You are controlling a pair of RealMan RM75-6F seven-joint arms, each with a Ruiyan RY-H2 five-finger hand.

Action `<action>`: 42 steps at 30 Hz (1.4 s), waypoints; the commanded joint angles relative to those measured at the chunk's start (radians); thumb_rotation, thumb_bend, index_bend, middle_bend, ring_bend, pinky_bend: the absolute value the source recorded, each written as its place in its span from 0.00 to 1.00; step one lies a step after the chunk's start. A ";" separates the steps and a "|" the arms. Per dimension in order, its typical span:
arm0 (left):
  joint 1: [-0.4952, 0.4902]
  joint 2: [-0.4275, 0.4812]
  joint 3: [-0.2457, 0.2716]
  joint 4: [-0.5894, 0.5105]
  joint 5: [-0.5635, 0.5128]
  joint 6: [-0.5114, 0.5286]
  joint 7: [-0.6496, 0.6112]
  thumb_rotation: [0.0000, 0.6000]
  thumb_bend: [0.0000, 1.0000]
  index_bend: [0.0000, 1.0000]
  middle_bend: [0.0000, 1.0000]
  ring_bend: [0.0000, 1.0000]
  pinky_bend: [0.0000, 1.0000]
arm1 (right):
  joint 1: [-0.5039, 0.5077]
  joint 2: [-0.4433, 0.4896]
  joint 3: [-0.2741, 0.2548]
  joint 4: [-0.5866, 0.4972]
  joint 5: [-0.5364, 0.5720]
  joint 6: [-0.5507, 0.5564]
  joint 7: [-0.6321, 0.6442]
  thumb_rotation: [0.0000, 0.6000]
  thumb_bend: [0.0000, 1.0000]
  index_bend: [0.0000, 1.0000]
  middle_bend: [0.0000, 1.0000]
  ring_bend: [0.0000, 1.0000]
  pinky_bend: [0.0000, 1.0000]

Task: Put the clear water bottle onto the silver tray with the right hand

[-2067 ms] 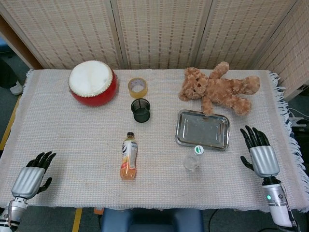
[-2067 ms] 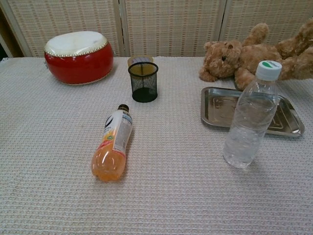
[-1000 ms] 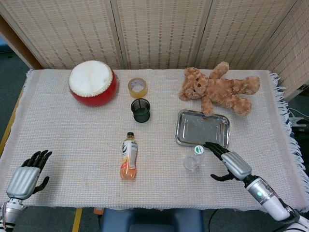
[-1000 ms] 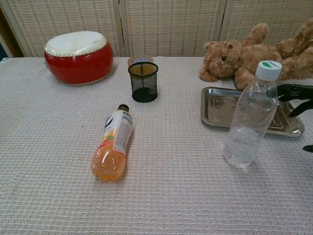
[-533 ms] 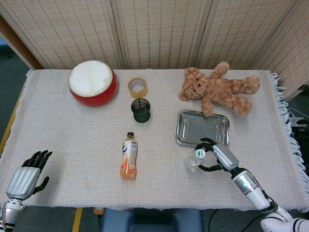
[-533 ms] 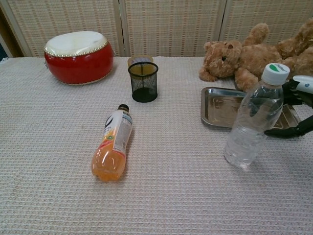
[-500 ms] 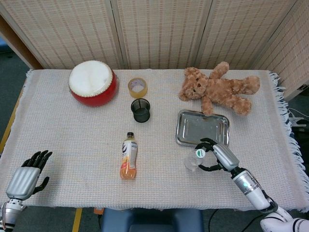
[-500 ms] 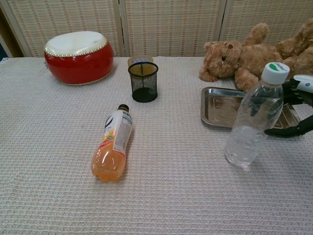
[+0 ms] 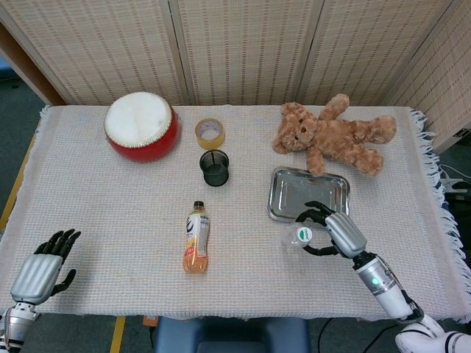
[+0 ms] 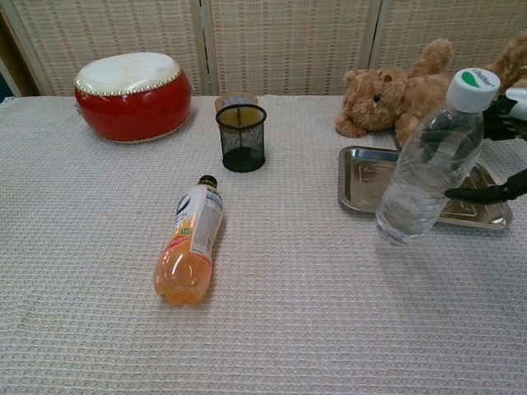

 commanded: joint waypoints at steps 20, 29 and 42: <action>0.000 0.001 -0.002 0.002 -0.001 -0.003 -0.008 1.00 0.42 0.00 0.05 0.05 0.23 | 0.075 0.091 -0.002 -0.127 0.050 -0.178 0.188 1.00 0.00 0.72 0.48 0.17 0.41; -0.002 -0.001 -0.001 0.000 -0.001 -0.006 0.000 1.00 0.42 0.00 0.05 0.05 0.23 | 0.107 0.119 -0.033 -0.030 -0.033 -0.135 0.473 1.00 0.00 0.72 0.48 0.17 0.41; -0.001 -0.002 -0.001 0.000 -0.002 -0.006 0.004 1.00 0.42 0.00 0.05 0.05 0.23 | -0.003 -0.172 0.135 0.233 0.113 0.196 -0.602 1.00 0.00 0.72 0.48 0.17 0.41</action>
